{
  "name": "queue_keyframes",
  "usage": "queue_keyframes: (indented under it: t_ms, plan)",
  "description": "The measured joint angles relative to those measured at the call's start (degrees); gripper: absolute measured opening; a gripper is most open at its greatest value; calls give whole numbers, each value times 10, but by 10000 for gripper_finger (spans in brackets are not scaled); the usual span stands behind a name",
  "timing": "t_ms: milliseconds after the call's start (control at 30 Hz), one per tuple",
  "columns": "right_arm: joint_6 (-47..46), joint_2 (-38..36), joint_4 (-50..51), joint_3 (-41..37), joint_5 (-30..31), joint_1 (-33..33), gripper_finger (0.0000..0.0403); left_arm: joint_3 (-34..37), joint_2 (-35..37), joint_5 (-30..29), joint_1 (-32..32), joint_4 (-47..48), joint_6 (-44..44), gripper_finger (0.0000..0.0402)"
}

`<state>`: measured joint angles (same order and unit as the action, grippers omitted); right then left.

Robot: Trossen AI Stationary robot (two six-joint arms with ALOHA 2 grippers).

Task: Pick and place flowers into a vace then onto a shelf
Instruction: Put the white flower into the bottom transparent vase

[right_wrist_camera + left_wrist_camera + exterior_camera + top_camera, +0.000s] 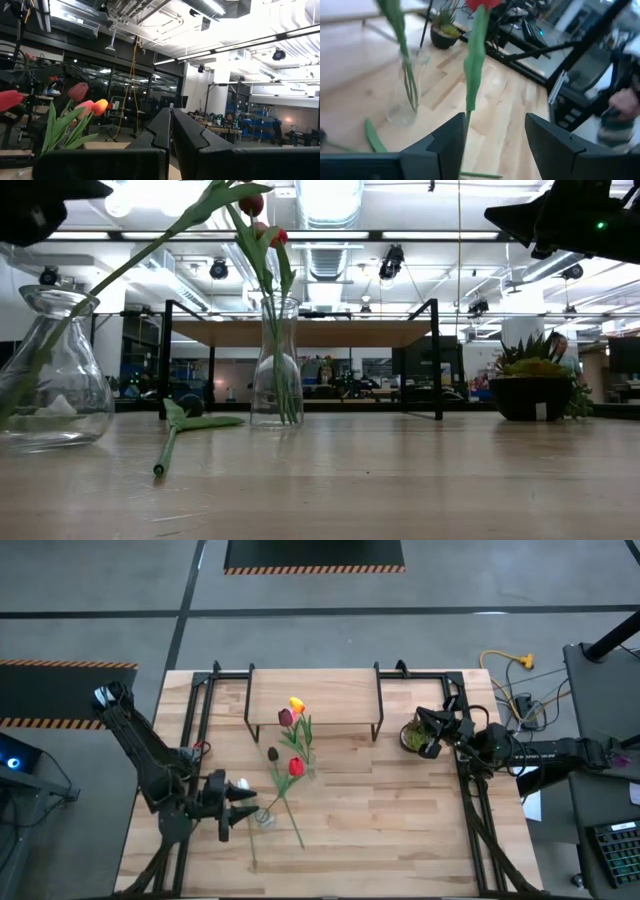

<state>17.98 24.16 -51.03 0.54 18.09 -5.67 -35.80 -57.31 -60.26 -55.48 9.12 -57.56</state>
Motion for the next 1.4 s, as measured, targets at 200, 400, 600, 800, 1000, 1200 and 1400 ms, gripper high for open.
queue_keyframes:
  t_ms: [200,400,600,800,1000,1200,1400]
  plan:
    - [0,0,-2,0,0,0,9,-31,0,-12,0,-78,259,189]
    - [0,0,-4,0,0,0,9,-28,10,107,8,-304,630,189]
    - [0,0,-13,0,0,0,8,-23,47,238,96,-332,711,189]
    - [0,0,-14,0,0,0,9,-23,109,213,188,-302,700,189]
    - [0,0,-14,0,0,0,8,-11,174,-65,211,-226,592,189]
    - [0,0,-14,0,0,0,8,-12,214,-111,207,-47,403,189]
    - [0,0,-14,0,0,0,8,-11,234,-109,208,161,175,189]
